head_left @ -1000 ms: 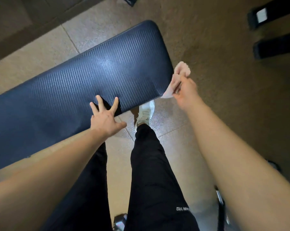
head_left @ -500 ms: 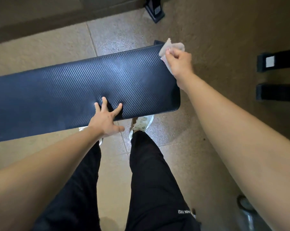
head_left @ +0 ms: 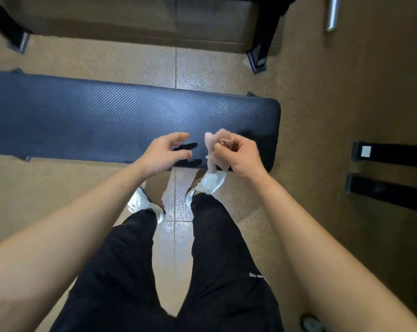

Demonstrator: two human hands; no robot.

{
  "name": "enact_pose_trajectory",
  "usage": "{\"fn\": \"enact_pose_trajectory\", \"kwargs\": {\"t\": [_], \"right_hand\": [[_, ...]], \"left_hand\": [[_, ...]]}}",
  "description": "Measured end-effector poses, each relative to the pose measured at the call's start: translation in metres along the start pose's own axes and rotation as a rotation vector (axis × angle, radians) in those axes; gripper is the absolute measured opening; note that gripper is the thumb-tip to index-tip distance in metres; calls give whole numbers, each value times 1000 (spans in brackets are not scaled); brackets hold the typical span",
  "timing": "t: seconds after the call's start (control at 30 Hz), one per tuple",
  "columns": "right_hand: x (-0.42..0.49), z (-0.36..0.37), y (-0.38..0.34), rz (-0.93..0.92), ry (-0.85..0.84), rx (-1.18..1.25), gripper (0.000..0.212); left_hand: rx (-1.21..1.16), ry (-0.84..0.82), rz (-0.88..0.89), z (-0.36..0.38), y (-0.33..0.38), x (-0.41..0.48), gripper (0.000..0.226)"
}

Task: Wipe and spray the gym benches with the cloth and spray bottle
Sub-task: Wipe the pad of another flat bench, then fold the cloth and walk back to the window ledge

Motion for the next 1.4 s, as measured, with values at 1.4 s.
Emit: {"fn": "enact_pose_trajectory", "kwargs": {"t": [1.4], "right_hand": [[-196,799,-111,-376,-1146,-765,25]], "left_hand": [[-540,1071,-124,-386,-380,-555,12]]}}
Point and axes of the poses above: each hand's wrist, its own x-axis towards the middle knuckle, its own z-axis out of the palm, y = z × x, the point moved 1 cm from there along x, towards the middle knuckle, and after that the axes turned 12 degrees about x, right-handed, at the moved point
